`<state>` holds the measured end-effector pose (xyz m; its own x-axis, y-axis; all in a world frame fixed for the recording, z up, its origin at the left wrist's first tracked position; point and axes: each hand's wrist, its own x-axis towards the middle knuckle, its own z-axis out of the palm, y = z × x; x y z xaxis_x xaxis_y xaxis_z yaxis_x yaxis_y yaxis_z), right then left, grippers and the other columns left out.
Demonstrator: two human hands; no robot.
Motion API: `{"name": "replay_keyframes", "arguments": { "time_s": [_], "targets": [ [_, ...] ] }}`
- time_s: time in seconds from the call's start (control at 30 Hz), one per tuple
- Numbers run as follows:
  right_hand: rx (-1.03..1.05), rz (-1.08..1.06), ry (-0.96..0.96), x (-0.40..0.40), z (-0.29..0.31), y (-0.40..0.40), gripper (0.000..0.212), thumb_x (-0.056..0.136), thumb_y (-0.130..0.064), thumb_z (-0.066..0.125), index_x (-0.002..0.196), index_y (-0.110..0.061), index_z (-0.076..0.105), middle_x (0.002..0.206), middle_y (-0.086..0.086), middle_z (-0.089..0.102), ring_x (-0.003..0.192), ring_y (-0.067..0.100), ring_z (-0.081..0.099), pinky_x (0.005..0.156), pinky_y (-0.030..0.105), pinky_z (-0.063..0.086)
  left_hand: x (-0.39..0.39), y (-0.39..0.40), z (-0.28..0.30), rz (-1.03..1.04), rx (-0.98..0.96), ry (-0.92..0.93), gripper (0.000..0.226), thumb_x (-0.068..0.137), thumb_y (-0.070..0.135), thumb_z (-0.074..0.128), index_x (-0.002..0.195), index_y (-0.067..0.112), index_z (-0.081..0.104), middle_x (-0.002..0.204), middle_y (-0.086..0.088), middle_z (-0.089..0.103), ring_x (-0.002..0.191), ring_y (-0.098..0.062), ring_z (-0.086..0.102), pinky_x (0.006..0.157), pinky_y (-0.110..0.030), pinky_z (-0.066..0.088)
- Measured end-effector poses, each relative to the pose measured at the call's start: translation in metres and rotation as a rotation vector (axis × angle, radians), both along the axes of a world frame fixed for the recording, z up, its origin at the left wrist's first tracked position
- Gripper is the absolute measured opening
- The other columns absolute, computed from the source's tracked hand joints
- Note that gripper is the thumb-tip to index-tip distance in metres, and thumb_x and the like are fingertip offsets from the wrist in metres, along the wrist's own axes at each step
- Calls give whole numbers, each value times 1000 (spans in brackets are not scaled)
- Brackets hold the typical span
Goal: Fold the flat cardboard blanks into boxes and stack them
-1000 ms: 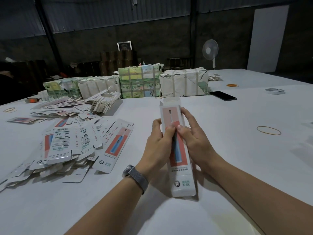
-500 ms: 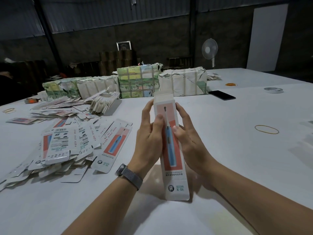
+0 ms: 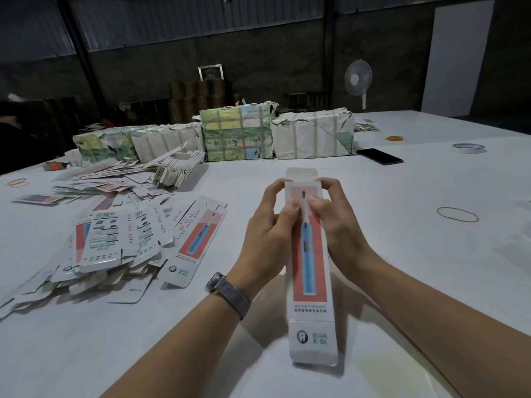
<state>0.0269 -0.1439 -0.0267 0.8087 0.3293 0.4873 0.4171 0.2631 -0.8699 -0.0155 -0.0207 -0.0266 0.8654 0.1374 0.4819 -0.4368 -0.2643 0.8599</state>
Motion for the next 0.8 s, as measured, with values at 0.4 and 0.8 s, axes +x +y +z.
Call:
{"name": "replay_keyframes", "arguments": {
  "time_s": [0.4,0.8],
  "targets": [
    [5,-167,35,5,-5,1,19,102,-14,52,108,-32,49,106,1,63,88,22,70,70,25,59,2,-4,-6,-28,-85,199,19,105,40,43,124,41,45,97,2,73,77,-12,76,62,-21,58],
    [22,-199,26,4,0,-2,21,101,-10,54,105,-31,56,107,-1,66,92,20,70,72,22,58,2,-7,-10,-55,-161,145,19,105,38,45,118,51,42,76,7,74,72,-16,75,60,-21,57]
  ]
}}
